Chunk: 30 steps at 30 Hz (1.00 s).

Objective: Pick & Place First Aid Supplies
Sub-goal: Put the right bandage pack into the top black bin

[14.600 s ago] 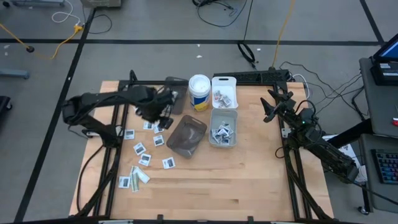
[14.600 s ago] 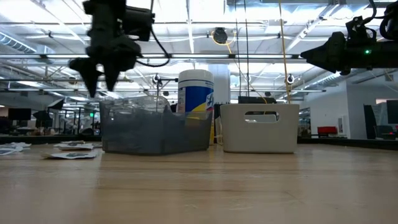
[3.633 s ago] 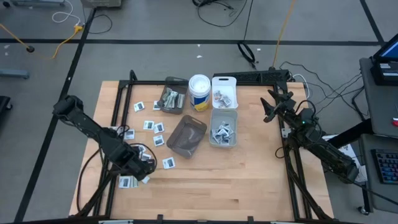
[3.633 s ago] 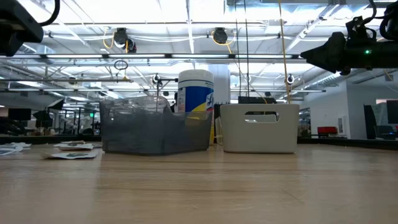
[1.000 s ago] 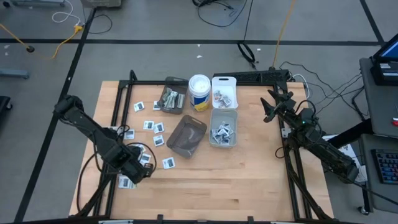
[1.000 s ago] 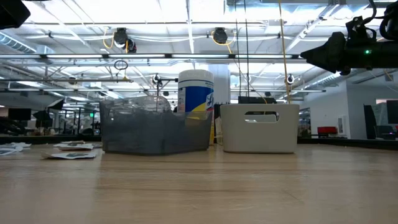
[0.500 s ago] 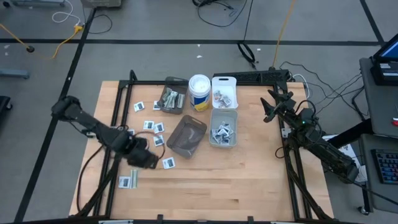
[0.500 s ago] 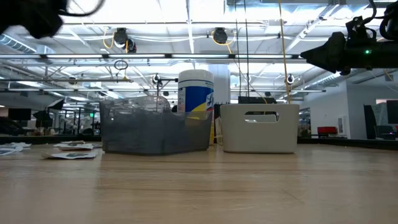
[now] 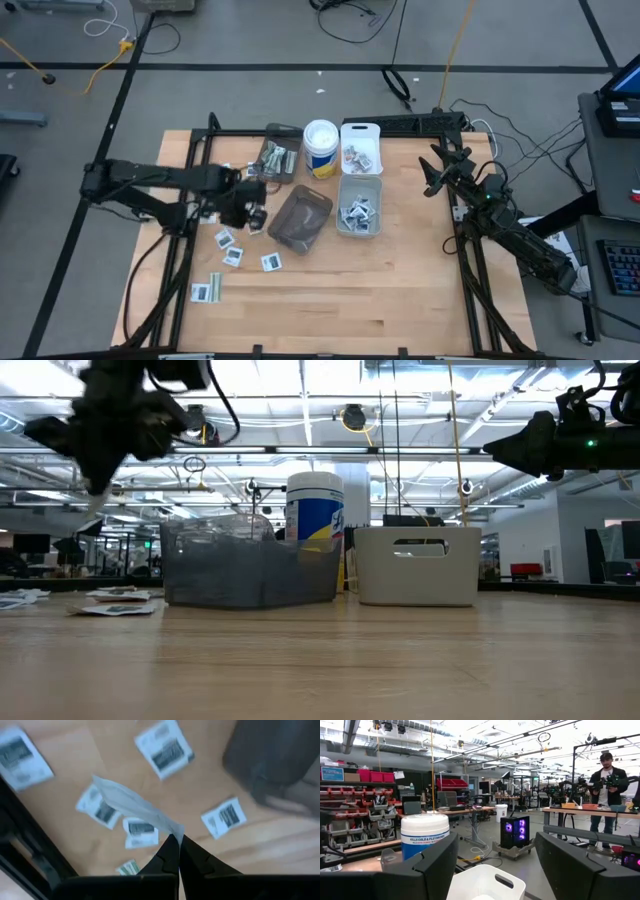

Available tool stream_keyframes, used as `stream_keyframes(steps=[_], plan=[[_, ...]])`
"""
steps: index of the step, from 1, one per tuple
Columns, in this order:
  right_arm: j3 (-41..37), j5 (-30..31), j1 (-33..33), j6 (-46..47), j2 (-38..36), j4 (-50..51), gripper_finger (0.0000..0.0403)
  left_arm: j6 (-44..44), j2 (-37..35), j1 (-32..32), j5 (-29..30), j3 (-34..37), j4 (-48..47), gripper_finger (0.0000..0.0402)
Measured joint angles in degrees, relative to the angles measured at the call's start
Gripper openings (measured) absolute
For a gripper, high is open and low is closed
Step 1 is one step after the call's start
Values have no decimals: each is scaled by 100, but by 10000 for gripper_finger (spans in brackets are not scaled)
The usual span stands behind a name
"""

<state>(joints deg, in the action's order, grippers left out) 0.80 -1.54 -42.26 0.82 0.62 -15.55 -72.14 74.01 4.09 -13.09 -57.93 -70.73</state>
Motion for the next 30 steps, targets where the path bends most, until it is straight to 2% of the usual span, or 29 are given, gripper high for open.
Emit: stream_keyframes(steps=[9,14,21,30], plan=[[1,0,0,-1,0,0,263,1842,713,1707,106,-695,-331,0],[1,-2,0,0,0,0,263,2608,1220,2456,114,-1205,-357,0],[2,0,0,0,-1,0,263,3532,2187,3183,118,-2267,-684,0],[1,0,0,-1,-2,0,263,4296,3398,3733,123,-3868,-1119,0]])
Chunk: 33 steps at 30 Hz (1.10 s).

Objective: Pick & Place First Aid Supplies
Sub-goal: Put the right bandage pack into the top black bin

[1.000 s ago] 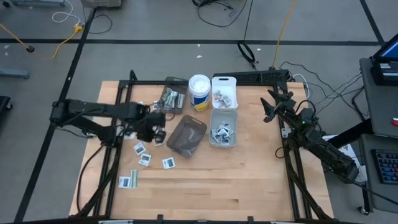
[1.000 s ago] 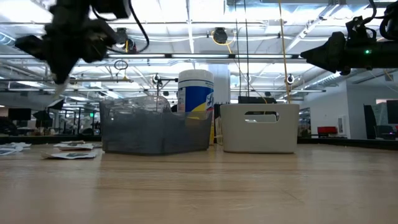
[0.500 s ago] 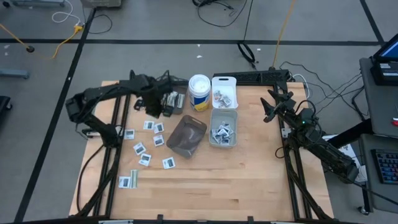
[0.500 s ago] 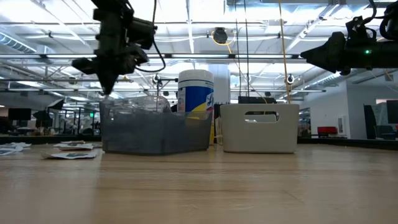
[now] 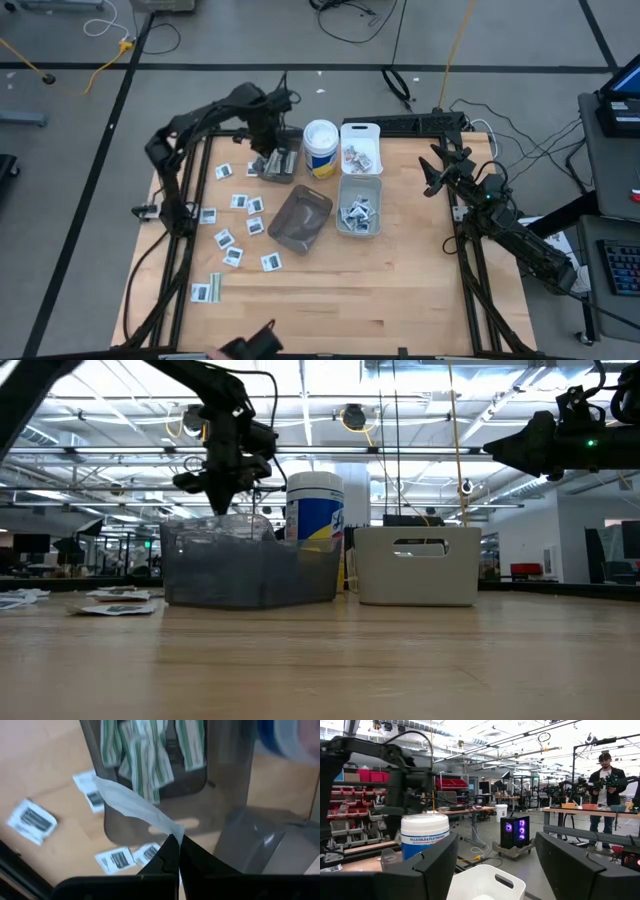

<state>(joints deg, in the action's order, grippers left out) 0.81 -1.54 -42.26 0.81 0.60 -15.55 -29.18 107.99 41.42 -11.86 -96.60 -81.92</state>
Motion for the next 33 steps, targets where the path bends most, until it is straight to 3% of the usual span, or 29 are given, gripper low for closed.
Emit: stream_keyframes(steps=[12,23,33], plan=[[1,0,0,-1,2,0,263,360,1017,243,176,-1869,-635,0],[0,0,-1,0,1,0,263,488,1286,248,353,-1712,-578,0],[1,-2,-2,0,1,0,263,586,1462,214,507,-1275,272,0]])
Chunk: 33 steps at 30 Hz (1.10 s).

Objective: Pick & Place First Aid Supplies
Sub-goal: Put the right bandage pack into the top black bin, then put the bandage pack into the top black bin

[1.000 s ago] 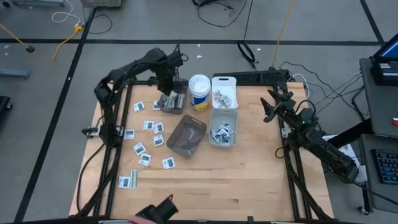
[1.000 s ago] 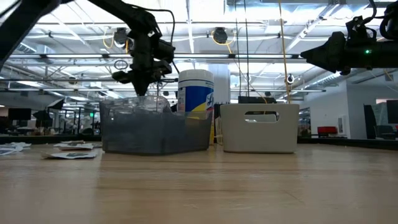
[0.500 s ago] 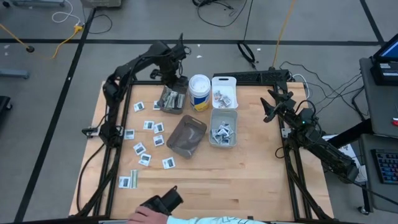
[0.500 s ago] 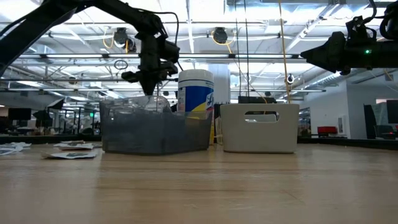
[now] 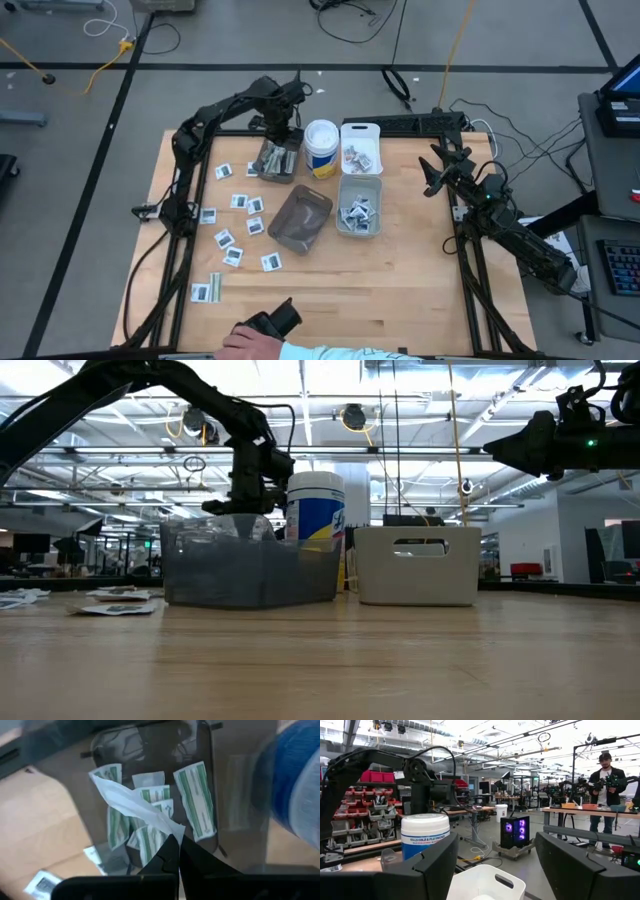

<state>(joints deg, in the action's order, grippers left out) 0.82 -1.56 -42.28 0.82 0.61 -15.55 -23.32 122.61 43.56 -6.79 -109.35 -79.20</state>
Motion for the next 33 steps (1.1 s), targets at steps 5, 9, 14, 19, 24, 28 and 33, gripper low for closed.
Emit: stream_keyframes(steps=[5,9,14,19,24,28,33], plan=[[-1,2,2,0,-1,0,263,-32,7,-20,-6,486,336,0],[-2,0,2,-1,0,0,263,35,9,-46,-22,784,521,2],[0,2,1,0,-1,0,263,13,7,-56,-22,808,605,29],[-2,-1,0,-2,1,0,263,10,7,-56,83,810,635,85],[0,2,0,-2,1,0,263,68,7,-56,83,810,634,164],[0,0,0,0,2,0,263,81,7,-56,-47,810,630,229],[0,2,2,0,1,0,263,139,7,-53,-102,810,618,279]])
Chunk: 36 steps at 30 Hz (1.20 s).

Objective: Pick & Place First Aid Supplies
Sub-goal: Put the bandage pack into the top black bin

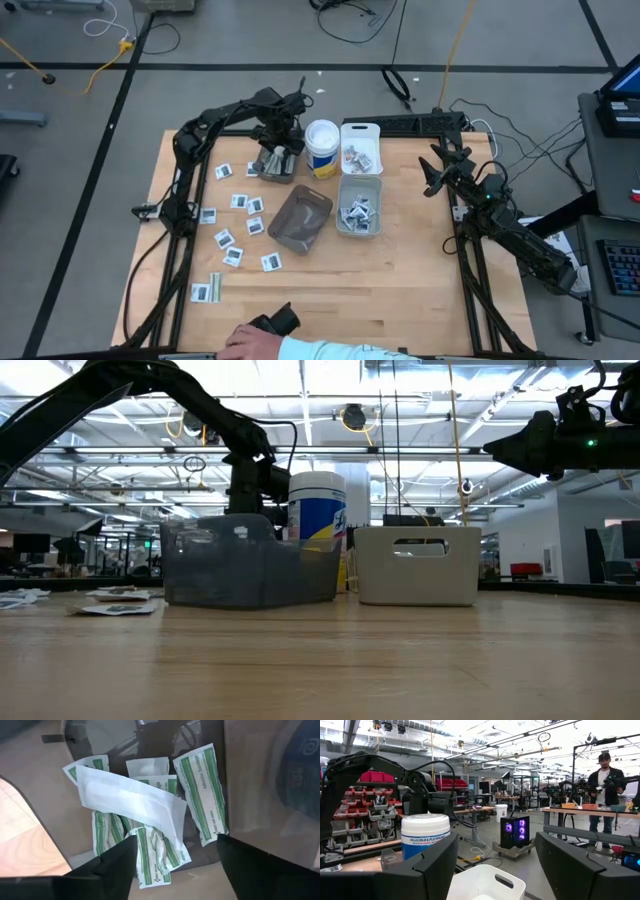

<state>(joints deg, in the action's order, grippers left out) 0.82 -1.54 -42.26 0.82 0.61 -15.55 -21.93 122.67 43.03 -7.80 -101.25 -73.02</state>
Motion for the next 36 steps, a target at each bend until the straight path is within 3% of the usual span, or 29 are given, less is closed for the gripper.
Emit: stream_keyframes(steps=[7,12,19,29,36], plan=[[-2,0,-1,-1,0,0,263,63,-41,2,-65,0,-127,298],[0,0,0,0,1,0,263,-126,-244,2,-357,0,-482,290],[-1,0,0,0,1,0,263,-372,-763,-35,-373,-4,-689,274],[-1,0,-1,0,-1,0,263,-834,-1200,-228,-300,18,-814,280],[-1,0,-1,0,-1,0,263,-1372,-1813,-694,-332,986,-654,265]])
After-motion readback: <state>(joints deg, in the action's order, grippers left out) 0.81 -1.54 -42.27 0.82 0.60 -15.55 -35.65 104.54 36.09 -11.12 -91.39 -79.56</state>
